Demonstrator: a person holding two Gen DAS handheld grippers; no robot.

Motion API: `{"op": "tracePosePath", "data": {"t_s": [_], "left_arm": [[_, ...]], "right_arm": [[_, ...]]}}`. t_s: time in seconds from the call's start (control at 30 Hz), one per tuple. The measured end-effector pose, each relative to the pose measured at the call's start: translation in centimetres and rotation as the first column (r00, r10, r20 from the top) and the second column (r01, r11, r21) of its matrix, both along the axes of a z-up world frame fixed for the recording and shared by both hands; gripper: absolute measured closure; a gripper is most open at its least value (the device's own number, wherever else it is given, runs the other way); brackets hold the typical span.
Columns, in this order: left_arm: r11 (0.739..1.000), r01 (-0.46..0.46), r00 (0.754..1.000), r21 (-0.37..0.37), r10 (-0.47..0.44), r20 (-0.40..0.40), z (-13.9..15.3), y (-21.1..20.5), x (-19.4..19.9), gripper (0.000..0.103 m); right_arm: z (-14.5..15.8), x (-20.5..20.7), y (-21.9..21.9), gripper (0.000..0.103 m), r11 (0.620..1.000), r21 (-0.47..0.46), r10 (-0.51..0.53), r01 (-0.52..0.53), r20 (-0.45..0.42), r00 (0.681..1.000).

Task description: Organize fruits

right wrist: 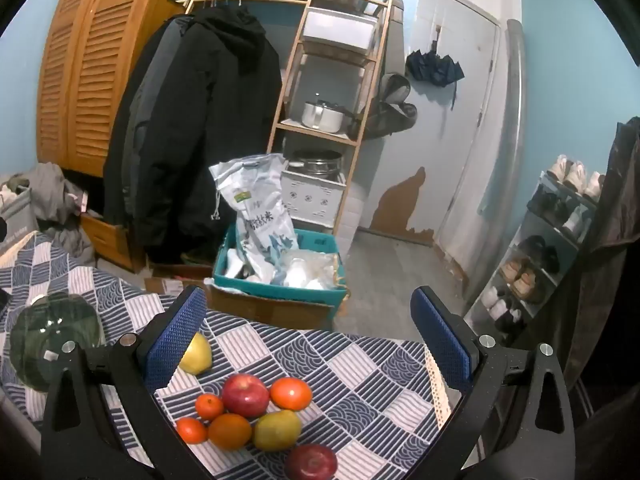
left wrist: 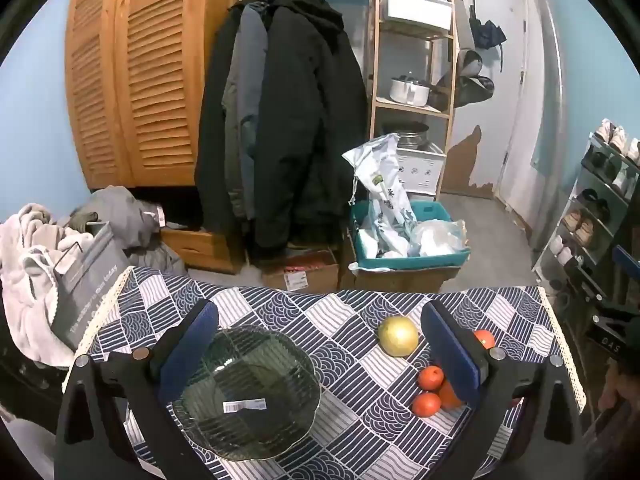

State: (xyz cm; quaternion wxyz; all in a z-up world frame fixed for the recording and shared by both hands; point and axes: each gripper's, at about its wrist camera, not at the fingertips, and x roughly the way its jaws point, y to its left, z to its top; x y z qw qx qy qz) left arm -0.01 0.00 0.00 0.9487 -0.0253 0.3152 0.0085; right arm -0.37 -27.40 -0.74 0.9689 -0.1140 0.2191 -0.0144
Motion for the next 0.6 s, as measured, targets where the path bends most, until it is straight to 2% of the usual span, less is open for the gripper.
{"op": "tracePosePath", "data": {"t_s": [0.6], "left_arm": [[1.0,-0.003,1.0,0.021,0.003,0.027,0.69,-0.6,-0.03,0.001]], "right_arm": [[0.02,0.0,-0.09,0.003,1.0,-0.004,0.0,0.0,-0.002,1.0]]}}
